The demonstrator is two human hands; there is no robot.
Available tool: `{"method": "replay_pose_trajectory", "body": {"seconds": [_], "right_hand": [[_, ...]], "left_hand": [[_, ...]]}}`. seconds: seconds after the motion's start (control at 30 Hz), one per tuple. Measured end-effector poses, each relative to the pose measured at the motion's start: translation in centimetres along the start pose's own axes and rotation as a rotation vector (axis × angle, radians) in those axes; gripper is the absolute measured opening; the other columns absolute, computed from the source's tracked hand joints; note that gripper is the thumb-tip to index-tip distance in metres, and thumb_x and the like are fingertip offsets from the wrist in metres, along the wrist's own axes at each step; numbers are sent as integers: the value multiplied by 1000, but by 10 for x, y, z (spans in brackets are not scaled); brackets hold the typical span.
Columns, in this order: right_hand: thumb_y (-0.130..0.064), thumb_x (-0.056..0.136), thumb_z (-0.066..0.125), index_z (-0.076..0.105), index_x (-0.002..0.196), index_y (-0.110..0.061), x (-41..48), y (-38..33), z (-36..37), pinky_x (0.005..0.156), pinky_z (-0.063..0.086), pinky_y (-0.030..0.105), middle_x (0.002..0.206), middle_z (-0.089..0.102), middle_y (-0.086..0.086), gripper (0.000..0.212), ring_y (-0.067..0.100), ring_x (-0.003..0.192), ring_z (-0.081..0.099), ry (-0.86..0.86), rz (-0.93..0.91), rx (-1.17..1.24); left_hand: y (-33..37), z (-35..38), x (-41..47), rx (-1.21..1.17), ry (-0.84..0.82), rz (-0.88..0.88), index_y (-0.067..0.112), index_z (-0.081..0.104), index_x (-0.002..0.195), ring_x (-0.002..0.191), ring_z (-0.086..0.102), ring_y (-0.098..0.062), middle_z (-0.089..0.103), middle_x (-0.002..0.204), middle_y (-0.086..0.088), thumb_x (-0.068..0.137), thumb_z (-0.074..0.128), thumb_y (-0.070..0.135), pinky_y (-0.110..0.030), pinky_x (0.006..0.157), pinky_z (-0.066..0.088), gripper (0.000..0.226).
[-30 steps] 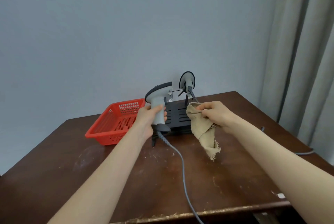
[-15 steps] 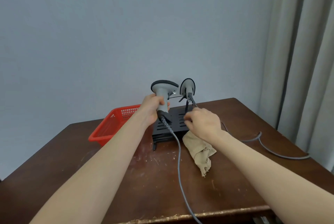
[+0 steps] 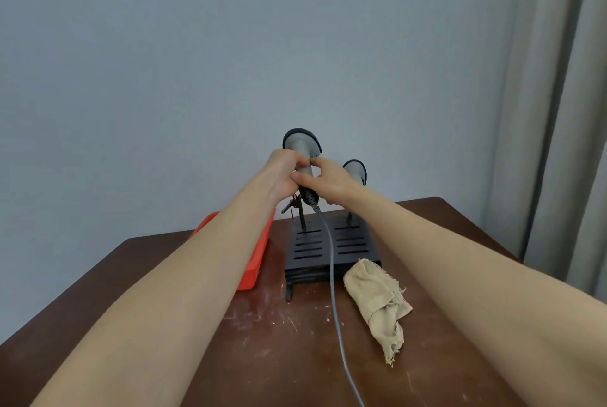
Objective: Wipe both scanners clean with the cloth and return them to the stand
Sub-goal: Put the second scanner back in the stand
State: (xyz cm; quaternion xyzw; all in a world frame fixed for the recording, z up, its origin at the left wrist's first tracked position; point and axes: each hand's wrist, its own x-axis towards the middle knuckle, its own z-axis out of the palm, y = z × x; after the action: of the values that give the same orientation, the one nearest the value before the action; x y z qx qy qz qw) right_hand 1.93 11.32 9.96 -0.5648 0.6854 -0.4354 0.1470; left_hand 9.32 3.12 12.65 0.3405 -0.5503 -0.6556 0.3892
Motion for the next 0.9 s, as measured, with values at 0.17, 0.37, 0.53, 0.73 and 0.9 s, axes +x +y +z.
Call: {"method": "replay_pose_trajectory", "body": {"seconds": [0.17, 0.37, 0.53, 0.73, 0.9], "right_hand": [[-35, 84, 54, 56, 110, -7, 33, -10, 5, 56, 43, 29, 85, 59, 5, 38, 18, 69, 53, 80, 68, 34], [-36, 81, 54, 42, 64, -14, 61, -2, 21, 54, 34, 30, 59, 43, 0, 31, 18, 54, 41, 217, 151, 176], [-30, 77, 55, 38, 66, -12, 74, 22, 36, 55, 29, 33, 61, 38, 4, 28, 21, 57, 35, 198, 192, 244], [-39, 66, 54, 47, 75, -14, 90, 36, 50, 59, 31, 35, 70, 44, 8, 28, 21, 63, 41, 181, 158, 228], [-44, 61, 51, 57, 84, -7, 101, 47, 59, 59, 33, 36, 73, 52, 10, 44, 22, 65, 46, 163, 149, 212]], "left_hand": [[10, -6, 18, -148, -52, -31, -1, 47, 87, 87, 48, -30, 45, 96, -16, 86, 37, -2, -37, 70, 46, 10], [-25, -27, 47, -25, 73, 154, 2, 56, 119, 96, 59, -23, 67, 96, -8, 94, 36, 4, -35, 87, 48, 32], [-87, -43, 65, 738, 181, 173, -1, 22, 146, 134, 39, -29, 38, 147, -17, 90, 56, 6, -31, 102, 35, 66], [-132, -41, 89, 799, 239, 156, 4, 7, 151, 139, 32, -30, 25, 153, -17, 80, 75, 19, -40, 109, 37, 99], [-149, -41, 103, 706, 311, 130, 8, 12, 151, 139, 34, -27, 31, 153, -11, 77, 78, 23, -41, 108, 38, 101]]}}
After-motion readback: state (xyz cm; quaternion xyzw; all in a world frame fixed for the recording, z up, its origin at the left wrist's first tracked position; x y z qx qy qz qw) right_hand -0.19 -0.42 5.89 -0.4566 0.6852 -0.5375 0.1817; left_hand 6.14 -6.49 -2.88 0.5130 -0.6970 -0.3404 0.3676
